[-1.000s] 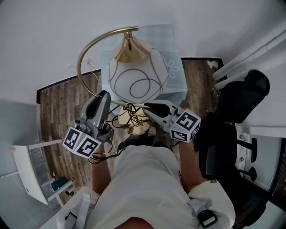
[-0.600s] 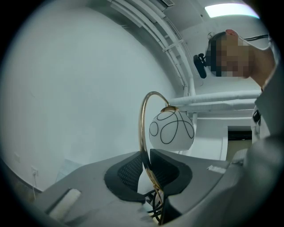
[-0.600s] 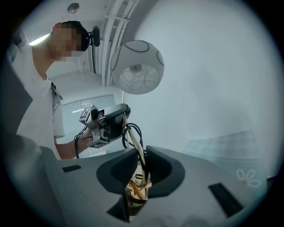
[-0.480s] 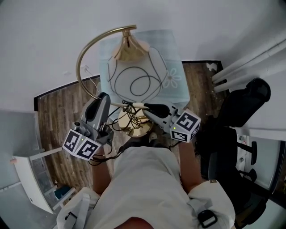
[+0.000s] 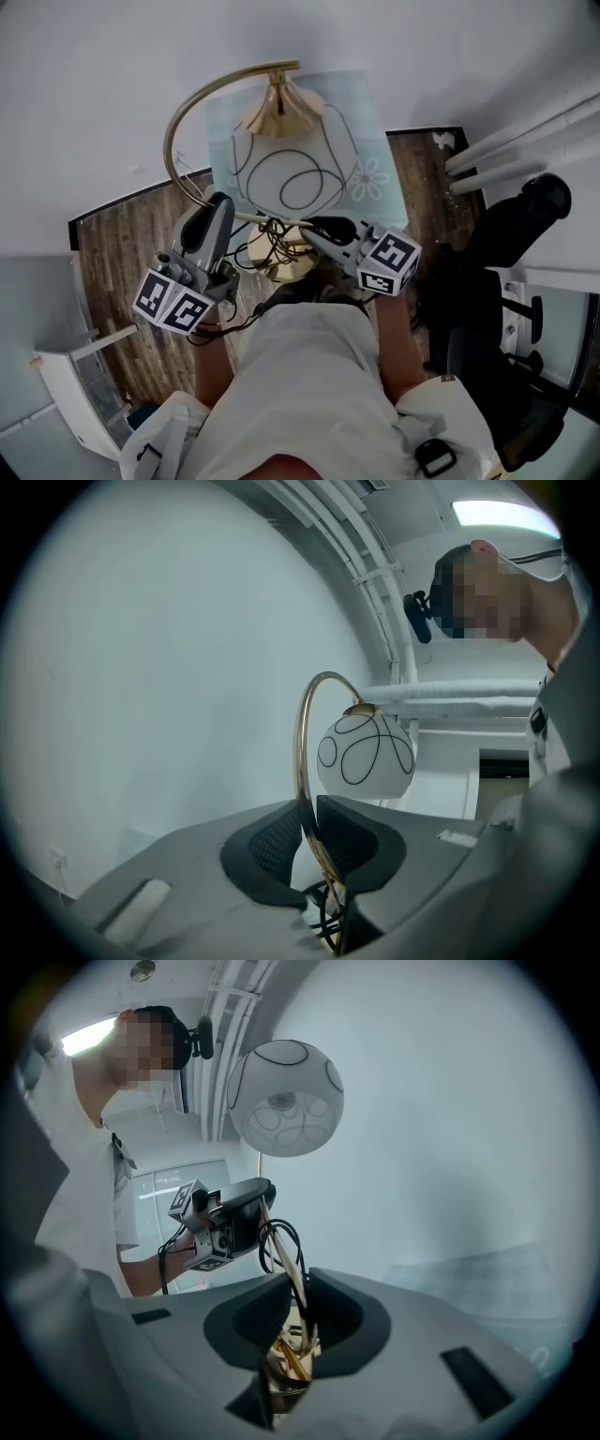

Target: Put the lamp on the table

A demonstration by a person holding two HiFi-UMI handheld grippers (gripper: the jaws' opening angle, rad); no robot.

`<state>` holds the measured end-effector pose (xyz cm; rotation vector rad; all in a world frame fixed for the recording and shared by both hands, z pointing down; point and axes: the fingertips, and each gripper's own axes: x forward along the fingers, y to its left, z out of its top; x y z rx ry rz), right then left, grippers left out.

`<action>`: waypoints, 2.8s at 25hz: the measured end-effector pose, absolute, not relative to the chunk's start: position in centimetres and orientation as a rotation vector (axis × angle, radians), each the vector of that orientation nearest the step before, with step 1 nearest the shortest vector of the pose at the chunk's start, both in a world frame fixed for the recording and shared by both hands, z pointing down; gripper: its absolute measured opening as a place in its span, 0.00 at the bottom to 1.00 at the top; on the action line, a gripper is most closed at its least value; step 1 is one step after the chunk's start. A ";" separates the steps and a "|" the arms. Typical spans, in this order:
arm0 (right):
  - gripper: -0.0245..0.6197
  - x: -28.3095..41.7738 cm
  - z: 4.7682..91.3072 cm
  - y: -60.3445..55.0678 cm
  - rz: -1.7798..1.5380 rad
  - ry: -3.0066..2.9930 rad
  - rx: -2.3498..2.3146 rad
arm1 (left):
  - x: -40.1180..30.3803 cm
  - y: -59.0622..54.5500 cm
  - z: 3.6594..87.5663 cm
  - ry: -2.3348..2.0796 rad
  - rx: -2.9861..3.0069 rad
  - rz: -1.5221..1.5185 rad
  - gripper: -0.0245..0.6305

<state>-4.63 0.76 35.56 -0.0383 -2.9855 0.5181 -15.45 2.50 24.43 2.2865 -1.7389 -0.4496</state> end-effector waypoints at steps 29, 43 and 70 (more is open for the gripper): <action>0.13 -11.2 39.1 -12.9 0.541 -2.972 -0.068 | -21.9 -11.0 27.9 -1.703 2.256 -0.442 0.11; 0.13 -12.5 43.5 -19.5 0.577 -2.972 -0.068 | -23.0 -17.5 32.3 -1.660 2.248 -0.431 0.10; 0.14 -8.2 52.8 -25.0 0.629 -2.934 0.012 | -18.9 -23.0 42.4 -1.475 2.261 -0.363 0.09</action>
